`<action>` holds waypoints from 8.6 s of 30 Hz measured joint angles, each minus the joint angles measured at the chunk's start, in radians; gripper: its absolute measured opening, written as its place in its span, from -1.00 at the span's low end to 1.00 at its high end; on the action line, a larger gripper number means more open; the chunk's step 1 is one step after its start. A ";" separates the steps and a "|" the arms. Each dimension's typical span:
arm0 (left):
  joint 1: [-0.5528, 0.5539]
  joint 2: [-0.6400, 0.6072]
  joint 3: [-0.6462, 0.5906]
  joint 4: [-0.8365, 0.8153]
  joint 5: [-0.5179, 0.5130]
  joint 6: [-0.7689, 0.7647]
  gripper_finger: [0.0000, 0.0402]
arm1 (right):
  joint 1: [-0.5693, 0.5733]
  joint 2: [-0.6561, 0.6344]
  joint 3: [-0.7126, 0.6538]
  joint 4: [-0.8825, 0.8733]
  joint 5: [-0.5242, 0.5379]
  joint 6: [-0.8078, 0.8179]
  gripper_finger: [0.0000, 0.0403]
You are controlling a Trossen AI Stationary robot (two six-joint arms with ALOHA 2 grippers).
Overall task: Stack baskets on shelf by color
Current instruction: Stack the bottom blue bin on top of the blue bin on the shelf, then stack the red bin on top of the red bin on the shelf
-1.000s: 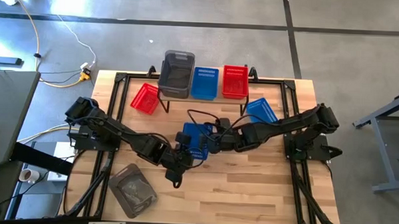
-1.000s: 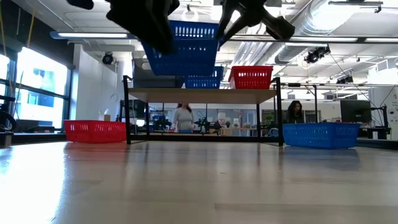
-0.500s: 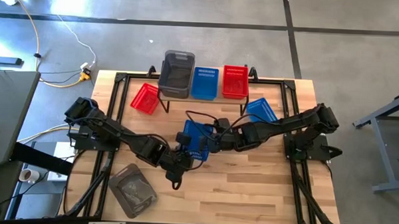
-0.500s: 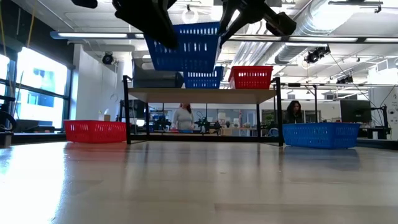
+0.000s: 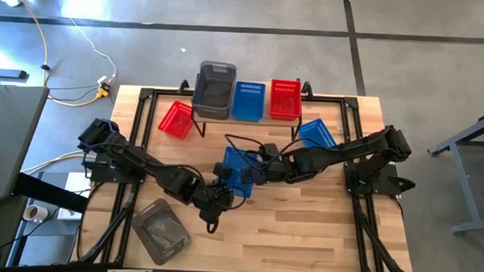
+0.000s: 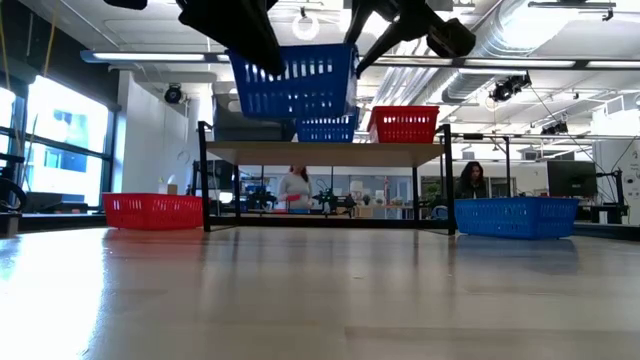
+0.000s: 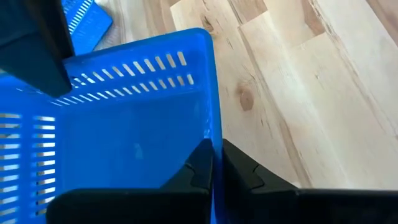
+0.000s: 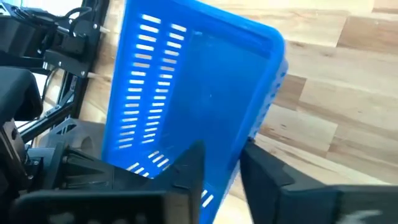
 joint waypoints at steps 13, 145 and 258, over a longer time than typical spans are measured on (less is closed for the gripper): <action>0.002 -0.011 0.000 -0.005 0.004 -0.022 -1.00 | 0.018 -0.075 0.000 -0.104 0.035 -0.014 -0.25; 0.753 -0.028 0.274 0.059 0.352 0.221 -0.35 | -0.250 -0.340 0.000 -0.354 0.061 -0.638 -0.25; 1.532 -0.261 0.058 -0.153 0.241 -0.509 -0.37 | -0.214 -0.430 -0.004 -0.784 0.167 -0.425 -0.28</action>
